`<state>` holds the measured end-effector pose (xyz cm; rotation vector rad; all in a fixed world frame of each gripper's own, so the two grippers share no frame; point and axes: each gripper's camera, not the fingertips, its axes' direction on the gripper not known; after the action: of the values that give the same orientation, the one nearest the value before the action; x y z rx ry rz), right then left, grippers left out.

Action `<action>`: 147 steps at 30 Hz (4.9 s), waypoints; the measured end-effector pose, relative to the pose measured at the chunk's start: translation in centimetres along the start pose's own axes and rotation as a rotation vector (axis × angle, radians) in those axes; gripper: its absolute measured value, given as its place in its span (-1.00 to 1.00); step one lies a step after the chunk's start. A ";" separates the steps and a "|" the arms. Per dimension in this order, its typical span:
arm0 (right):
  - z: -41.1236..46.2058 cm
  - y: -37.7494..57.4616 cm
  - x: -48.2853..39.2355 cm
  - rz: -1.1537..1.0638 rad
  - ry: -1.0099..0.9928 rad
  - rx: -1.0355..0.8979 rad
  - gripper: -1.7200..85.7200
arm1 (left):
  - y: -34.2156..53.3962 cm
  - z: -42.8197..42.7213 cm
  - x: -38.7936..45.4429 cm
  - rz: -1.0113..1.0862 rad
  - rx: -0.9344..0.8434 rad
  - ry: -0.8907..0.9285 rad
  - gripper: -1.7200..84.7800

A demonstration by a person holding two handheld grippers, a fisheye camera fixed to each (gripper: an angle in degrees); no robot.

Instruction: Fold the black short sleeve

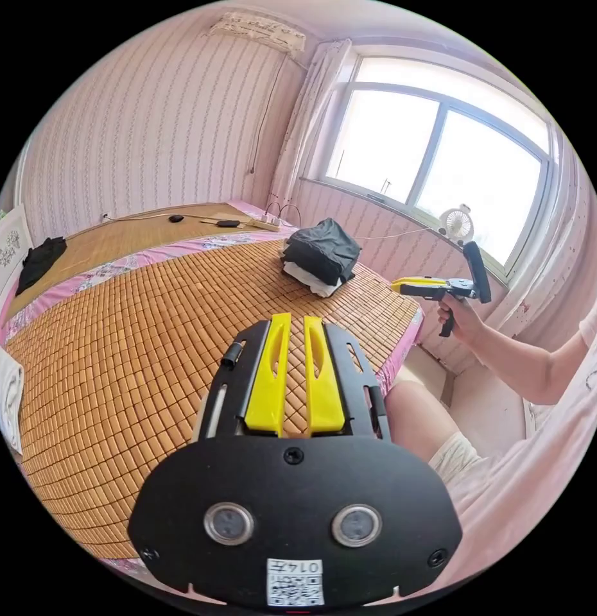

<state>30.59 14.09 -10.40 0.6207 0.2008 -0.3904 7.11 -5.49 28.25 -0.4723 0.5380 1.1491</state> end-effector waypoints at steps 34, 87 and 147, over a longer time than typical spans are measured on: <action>1.4 -10.5 22.3 0.030 -0.028 0.118 -0.91 | -36.6 24.1 2.4 0.203 -0.166 0.072 -0.69; -17.4 -15.4 11.6 -0.084 -0.788 0.353 -0.95 | 3.4 -34.0 -5.2 -0.014 0.461 -0.183 -0.98; 13.9 5.5 0.7 0.189 -0.369 -0.574 -0.71 | 47.9 -2.4 -20.1 -0.592 -0.179 -0.152 -0.98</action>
<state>34.41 9.66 3.36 -0.0047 -0.1008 -0.2407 -44.43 -5.19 35.20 -0.6407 0.1409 0.6563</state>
